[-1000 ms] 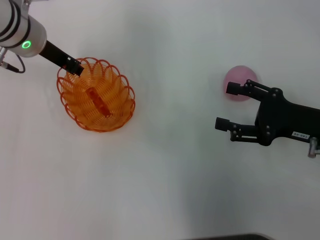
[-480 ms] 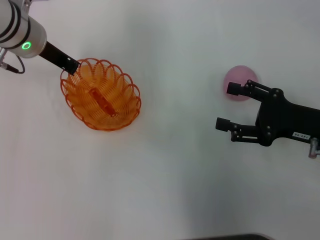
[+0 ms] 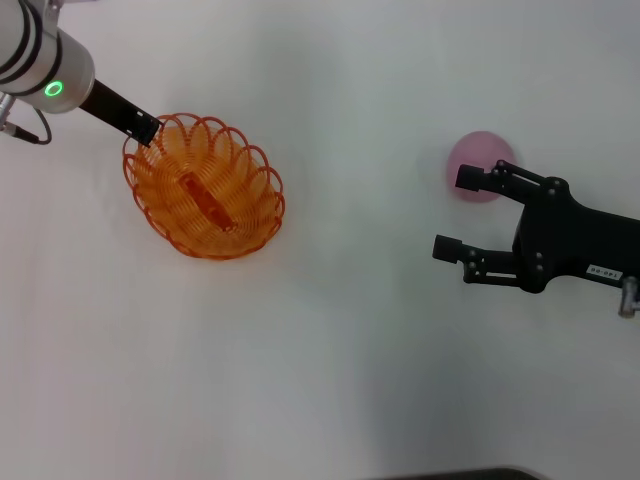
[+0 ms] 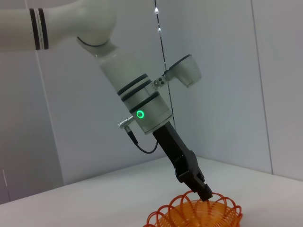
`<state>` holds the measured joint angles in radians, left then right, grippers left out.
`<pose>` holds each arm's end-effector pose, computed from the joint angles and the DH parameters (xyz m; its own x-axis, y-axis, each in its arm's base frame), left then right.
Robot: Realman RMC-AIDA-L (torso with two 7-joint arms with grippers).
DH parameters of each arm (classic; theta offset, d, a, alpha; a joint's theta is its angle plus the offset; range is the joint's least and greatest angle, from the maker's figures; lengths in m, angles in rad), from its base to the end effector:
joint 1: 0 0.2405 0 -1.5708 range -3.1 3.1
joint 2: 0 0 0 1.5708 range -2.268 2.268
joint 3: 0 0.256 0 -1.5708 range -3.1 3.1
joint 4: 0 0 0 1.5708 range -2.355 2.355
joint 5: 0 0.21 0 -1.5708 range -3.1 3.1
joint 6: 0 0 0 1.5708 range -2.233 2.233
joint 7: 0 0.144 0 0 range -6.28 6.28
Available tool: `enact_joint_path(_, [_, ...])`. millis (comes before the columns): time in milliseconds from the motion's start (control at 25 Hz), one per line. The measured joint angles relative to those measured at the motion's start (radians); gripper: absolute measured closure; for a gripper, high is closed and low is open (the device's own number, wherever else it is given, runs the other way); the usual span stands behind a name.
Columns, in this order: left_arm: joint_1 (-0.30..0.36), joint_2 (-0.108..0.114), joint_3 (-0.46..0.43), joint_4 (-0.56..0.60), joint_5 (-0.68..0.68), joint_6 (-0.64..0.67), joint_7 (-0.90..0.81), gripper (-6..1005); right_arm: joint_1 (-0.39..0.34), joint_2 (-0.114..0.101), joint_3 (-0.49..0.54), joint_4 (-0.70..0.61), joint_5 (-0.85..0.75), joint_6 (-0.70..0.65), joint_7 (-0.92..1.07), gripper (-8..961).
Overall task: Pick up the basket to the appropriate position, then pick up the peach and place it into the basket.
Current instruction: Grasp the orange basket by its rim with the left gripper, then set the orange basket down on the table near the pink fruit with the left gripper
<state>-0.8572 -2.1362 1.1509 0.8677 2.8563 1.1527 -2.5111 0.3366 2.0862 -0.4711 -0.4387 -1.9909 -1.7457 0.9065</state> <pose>-0.2000 0.4258 -0.0274 0.7147 0.6885 -0.1235 0.4952 -0.6227 -0.6059 0.3094 0.2431 -0.0111 0.7157 -0.1682 -0.6778 -0.4179 -0.8808 -0.2227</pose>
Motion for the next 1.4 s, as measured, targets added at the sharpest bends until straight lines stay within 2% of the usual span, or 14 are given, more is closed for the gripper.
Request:
enact_joint_path(360, [0.033,-0.01,-0.02,0.082,-0.012,0.047,0.0,948,0.009,0.0,-0.001,0.0,0.0,0.0,0.0,8])
enact_joint_path(640, [0.057,-0.013,-0.149,0.197,-0.12,0.19,0.039,956,0.011,0.0,-0.001,0.0,0.0,0.0,0.0,9])
enact_joint_path(800, [0.06,-0.01,-0.194,0.257,-0.13,0.262,0.034,964,0.013,0.0,-0.001,0.0,0.0,0.0,-0.001,9])
enact_joint_path(1000, [0.061,-0.014,-0.205,0.311,-0.131,0.319,0.026,965,0.018,0.0,-0.001,0.0,0.0,0.0,-0.005,9])
enact_joint_path(1400, [0.076,-0.024,-0.206,0.324,-0.132,0.322,-0.039,965,0.019,0.0,0.0,0.0,0.0,-0.011,-0.005,8])
